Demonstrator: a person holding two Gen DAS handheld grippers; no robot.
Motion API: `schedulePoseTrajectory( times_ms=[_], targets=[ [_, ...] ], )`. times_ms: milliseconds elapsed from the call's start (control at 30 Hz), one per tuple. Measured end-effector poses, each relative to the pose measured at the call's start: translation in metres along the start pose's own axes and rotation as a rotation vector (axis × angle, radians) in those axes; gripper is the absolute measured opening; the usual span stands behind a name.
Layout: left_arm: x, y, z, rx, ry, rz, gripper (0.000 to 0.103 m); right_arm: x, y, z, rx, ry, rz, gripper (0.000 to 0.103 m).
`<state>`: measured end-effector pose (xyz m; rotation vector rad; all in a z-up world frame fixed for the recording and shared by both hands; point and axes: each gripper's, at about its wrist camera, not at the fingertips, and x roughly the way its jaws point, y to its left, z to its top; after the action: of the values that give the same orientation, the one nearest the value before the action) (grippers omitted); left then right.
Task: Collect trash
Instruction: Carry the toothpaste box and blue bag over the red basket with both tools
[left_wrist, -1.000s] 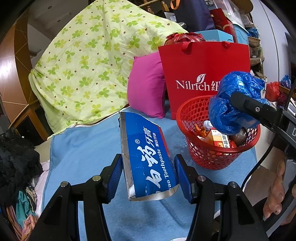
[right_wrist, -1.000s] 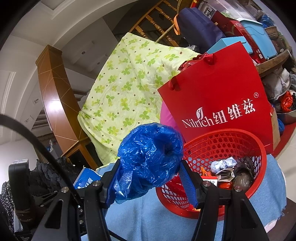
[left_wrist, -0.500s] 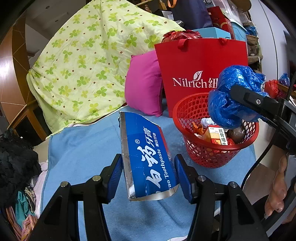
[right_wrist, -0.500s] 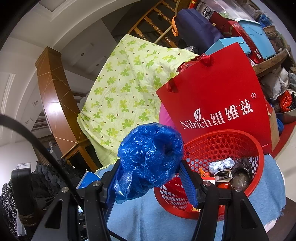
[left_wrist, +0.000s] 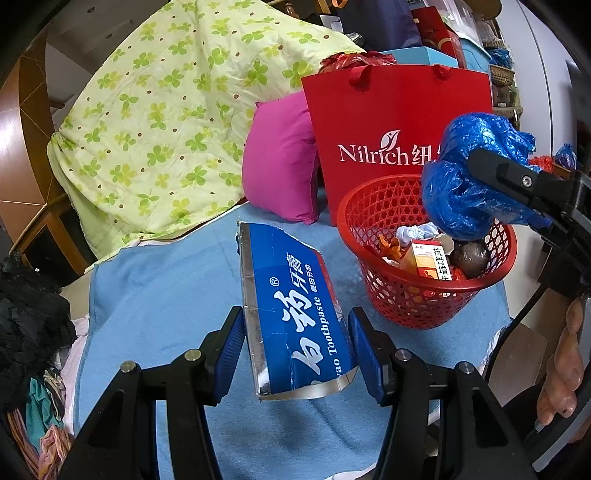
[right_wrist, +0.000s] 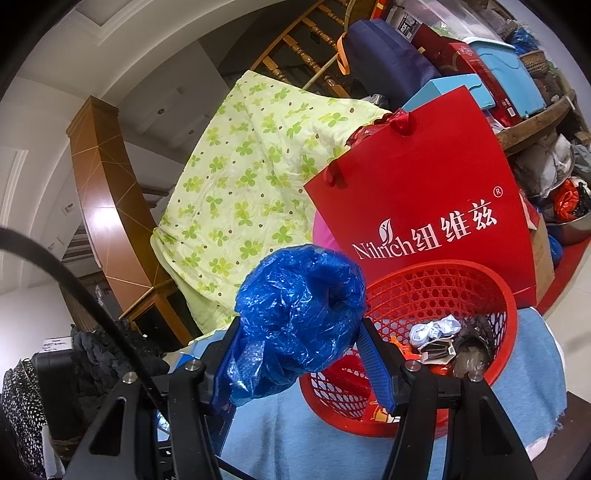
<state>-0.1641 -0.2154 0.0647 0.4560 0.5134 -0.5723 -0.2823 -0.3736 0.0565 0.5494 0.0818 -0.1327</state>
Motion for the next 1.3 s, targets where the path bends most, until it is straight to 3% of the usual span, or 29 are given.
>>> schedulePoseTrajectory(
  times_ms=[1300],
  targets=[
    [0.006,-0.035,0.029,0.075,-0.044,-0.062,0.059,-0.008,-0.043,0.009,0.125,-0.009,-0.077,0.064]
  ],
)
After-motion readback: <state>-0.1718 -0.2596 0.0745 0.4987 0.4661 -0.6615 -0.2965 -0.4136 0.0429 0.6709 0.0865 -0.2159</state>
